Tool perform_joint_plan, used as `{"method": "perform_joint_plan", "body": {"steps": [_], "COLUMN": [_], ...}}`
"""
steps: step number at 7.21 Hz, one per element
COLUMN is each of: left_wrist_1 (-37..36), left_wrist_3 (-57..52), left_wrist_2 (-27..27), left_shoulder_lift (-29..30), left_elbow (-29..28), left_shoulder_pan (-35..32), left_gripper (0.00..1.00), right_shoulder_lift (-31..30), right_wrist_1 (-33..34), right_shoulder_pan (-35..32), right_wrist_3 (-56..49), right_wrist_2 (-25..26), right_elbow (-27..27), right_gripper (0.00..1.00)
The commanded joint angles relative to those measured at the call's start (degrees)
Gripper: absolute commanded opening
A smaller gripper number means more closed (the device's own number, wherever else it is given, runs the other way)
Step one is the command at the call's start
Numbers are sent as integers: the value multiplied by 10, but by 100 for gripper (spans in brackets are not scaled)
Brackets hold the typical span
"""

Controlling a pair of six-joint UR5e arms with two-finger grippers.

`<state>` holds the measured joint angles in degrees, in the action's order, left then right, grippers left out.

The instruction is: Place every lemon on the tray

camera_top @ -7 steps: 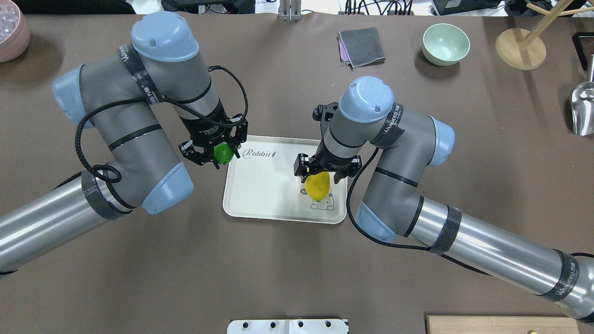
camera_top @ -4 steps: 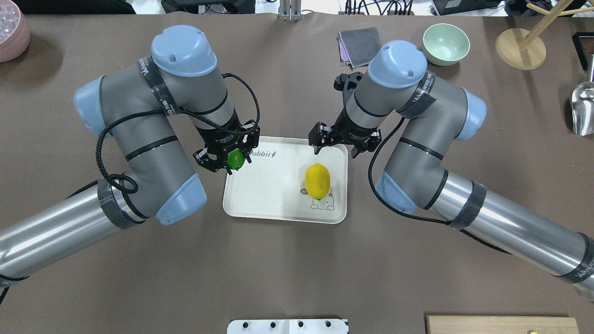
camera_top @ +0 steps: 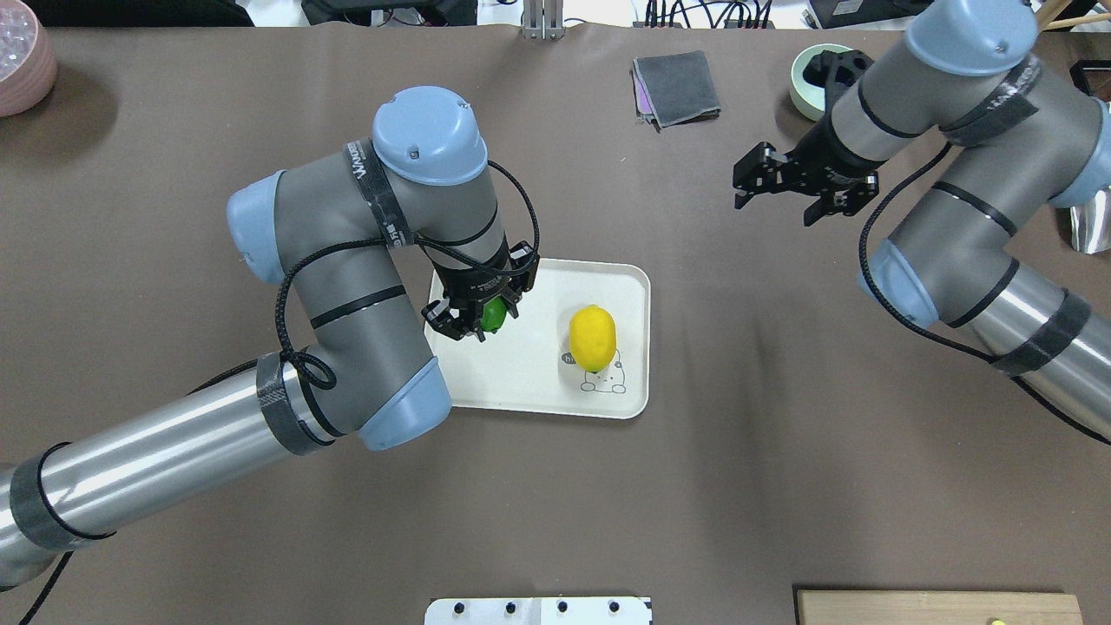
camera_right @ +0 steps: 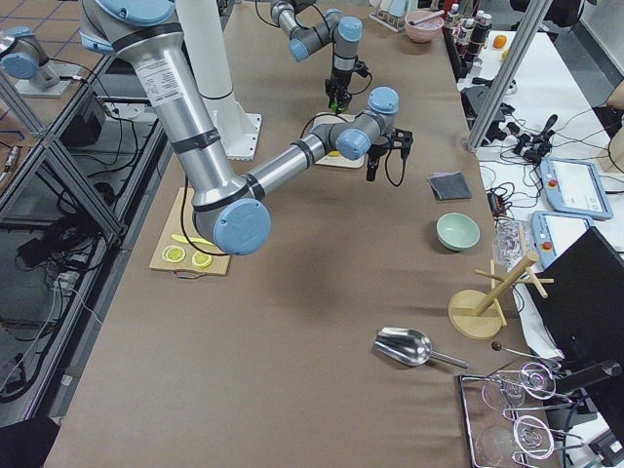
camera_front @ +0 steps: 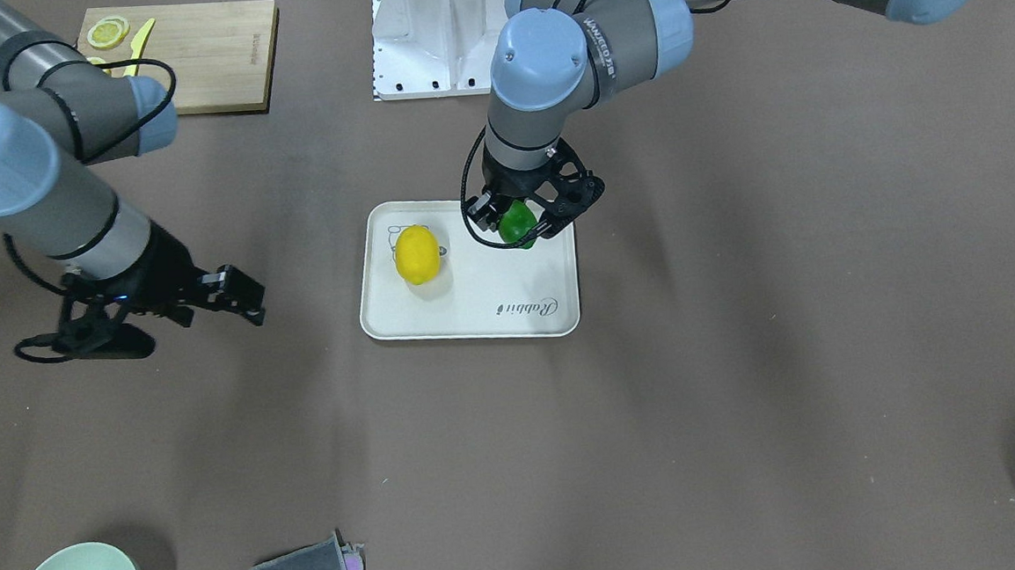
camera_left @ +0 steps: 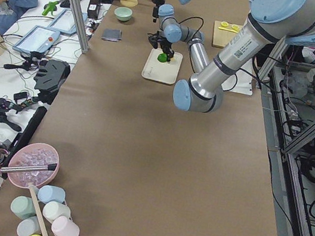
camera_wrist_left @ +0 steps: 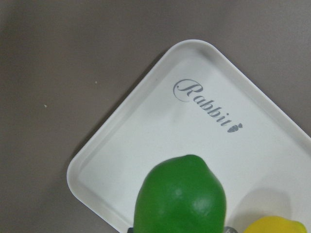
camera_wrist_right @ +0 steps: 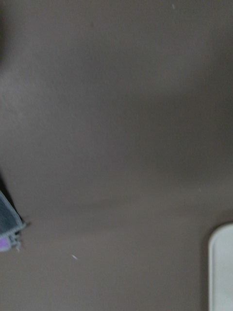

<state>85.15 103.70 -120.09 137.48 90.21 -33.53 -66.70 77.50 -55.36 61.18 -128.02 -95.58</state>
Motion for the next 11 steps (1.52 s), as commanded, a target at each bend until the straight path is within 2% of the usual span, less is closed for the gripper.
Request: {"method": "perform_joint_plan", "body": {"steps": [1, 2, 4, 5, 8, 10, 11], "left_wrist_1": [26, 37, 37, 34, -72, -133, -152], "left_wrist_3": [-4, -22, -26, -30, -175, -352, -432], "left_wrist_2": [11, 23, 74, 73, -20, -33, -35], "left_shoulder_lift": [2, 2, 0, 0, -33, -119, -163], "left_elbow": [-24, -34, -38, -32, 37, 122, 152], "left_shoulder_pan": [8, 19, 59, 58, -41, -104, -143], "left_gripper": [61, 70, 72, 98, 98, 98, 98], "right_shoulder_lift": [-95, -129, -191, -202, -203, -208, -227], "right_wrist_1": [5, 5, 18, 50, 128, 180, 189], "right_shoulder_pan": [-88, -111, -176, -202, -258, -314, -333], "right_wrist_3": [-119, -141, -307, -372, -473, -566, -568], "right_wrist_2": [2, 5, -1, -5, -8, -9, -23], "right_elbow": [-24, -29, -29, -29, -27, -21, -18], "right_gripper": [100, 100, 100, 100, 100, 100, 100]}}
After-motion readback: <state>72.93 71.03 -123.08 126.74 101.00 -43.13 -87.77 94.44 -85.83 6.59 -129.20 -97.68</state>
